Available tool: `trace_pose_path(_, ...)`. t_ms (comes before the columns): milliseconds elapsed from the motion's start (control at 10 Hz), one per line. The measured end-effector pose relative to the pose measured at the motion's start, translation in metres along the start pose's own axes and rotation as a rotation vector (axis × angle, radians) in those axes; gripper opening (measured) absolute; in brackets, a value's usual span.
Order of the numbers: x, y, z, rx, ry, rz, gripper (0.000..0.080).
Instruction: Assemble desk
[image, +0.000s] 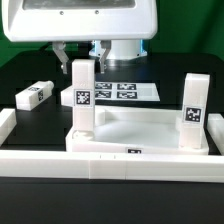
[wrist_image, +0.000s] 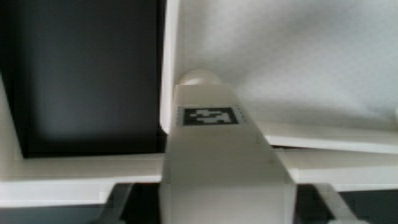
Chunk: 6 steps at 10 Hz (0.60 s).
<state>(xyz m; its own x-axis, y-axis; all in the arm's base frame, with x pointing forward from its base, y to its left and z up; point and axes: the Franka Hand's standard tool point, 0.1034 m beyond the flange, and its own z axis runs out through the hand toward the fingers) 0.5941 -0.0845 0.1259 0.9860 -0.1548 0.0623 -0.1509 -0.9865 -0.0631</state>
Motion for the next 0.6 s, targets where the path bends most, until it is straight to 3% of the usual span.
trace_pose_path(300, 0.0013, 0.0015, 0.0006, 0.035, 0.018, 0.281, 0.029)
trace_pose_path(600, 0.0022, -0.0022, 0.0013, 0.047, 0.012, 0.554, 0.029)
